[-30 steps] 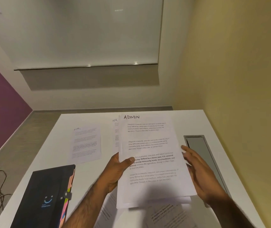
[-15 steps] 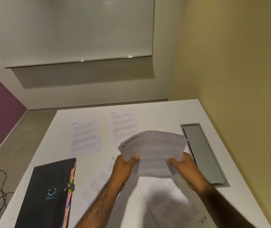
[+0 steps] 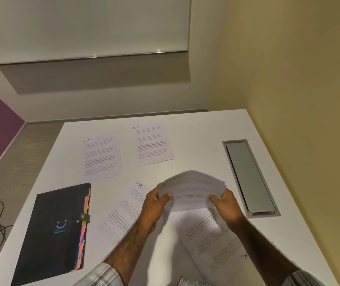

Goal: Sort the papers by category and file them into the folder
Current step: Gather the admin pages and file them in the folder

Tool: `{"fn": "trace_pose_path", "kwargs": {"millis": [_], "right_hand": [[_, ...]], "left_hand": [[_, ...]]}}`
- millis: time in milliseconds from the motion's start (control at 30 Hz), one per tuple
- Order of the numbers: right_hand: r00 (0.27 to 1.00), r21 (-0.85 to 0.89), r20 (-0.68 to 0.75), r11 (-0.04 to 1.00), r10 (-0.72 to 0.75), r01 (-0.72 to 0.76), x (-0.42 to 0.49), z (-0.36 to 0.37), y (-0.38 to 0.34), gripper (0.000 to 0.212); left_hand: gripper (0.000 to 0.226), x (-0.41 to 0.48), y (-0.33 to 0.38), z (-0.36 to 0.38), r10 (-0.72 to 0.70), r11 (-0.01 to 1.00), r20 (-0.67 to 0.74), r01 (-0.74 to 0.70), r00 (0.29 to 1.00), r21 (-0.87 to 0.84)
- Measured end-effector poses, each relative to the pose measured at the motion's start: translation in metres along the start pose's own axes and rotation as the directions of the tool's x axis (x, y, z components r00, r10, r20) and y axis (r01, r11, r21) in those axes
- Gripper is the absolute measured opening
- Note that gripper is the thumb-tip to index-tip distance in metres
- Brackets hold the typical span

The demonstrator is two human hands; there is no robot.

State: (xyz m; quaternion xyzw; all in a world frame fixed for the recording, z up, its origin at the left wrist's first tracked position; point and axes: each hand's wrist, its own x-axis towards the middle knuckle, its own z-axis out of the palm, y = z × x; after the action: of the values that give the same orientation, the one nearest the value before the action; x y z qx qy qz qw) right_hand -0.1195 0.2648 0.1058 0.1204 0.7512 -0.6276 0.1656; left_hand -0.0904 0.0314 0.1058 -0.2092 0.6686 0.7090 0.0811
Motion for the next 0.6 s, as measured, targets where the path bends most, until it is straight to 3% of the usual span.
{"fn": "trace_pose_path", "kwargs": {"millis": [267, 433, 600], "right_hand": [[0.998, 0.059, -0.048, 0.997, -0.051, 0.054, -0.002, 0.002, -0.010, 0.027], [0.986, 0.174, -0.002, 0.971, -0.165, 0.163, -0.004, -0.007, -0.007, 0.055], [0.996, 0.177, -0.026, 0.981, -0.081, 0.084, 0.000, -0.006, 0.006, 0.025]], "left_hand": [[0.026, 0.006, 0.000, 0.002, 0.004, 1.000, 0.033, -0.004, 0.999, 0.015], [0.025, 0.002, -0.006, 0.005, 0.010, 1.000, 0.076, -0.011, 0.997, 0.006], [0.022, -0.004, -0.010, 0.013, 0.073, 0.992, 0.149, -0.088, 0.986, 0.093]]}}
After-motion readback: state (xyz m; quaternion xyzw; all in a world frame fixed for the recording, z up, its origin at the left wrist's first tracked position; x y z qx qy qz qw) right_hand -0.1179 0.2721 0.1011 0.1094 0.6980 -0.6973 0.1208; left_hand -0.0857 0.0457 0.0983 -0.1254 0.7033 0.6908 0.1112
